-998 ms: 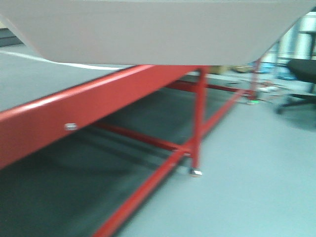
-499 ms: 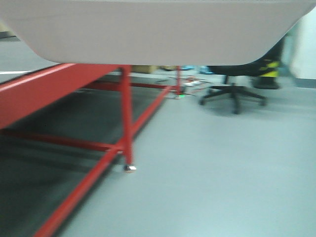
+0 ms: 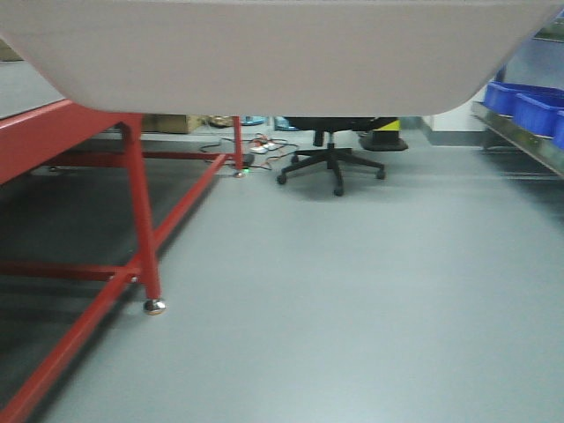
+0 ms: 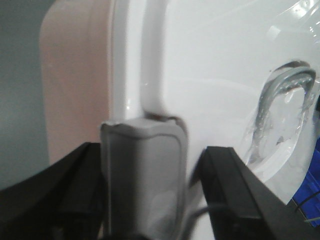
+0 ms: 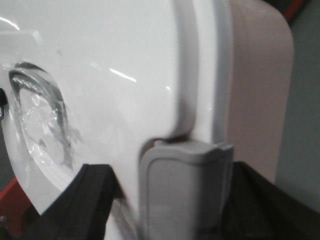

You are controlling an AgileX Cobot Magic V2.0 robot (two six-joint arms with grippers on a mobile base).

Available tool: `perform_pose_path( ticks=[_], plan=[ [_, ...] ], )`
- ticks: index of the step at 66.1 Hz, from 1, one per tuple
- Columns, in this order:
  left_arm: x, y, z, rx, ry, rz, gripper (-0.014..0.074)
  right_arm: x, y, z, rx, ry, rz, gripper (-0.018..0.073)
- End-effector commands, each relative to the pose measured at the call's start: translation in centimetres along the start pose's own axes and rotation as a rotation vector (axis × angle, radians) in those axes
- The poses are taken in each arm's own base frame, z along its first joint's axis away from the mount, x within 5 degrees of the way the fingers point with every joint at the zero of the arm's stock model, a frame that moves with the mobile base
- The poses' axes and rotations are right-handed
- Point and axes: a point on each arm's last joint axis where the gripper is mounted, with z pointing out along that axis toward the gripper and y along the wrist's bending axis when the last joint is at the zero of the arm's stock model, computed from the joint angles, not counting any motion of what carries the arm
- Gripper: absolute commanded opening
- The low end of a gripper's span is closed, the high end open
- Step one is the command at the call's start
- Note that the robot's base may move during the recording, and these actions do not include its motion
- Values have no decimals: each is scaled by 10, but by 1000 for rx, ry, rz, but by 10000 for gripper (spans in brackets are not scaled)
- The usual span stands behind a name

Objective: Grab white bin and place on right shelf
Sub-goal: 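Hold the bin with both grippers while driving past the red table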

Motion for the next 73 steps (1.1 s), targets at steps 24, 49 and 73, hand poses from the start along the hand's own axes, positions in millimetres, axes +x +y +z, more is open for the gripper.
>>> perform_pose_path(
  ticks=[24, 49, 73],
  plan=[
    [-10, -26, -6, 179, -53, -30, 250, -6, 42, -10, -318, -22, 27, 485],
    [-10, -26, -6, 179, -53, -30, 250, -6, 42, -10, -318, -22, 27, 485],
    [-10, -26, -6, 179, -53, -30, 250, -6, 42, -10, -318, -22, 27, 485]
  ],
)
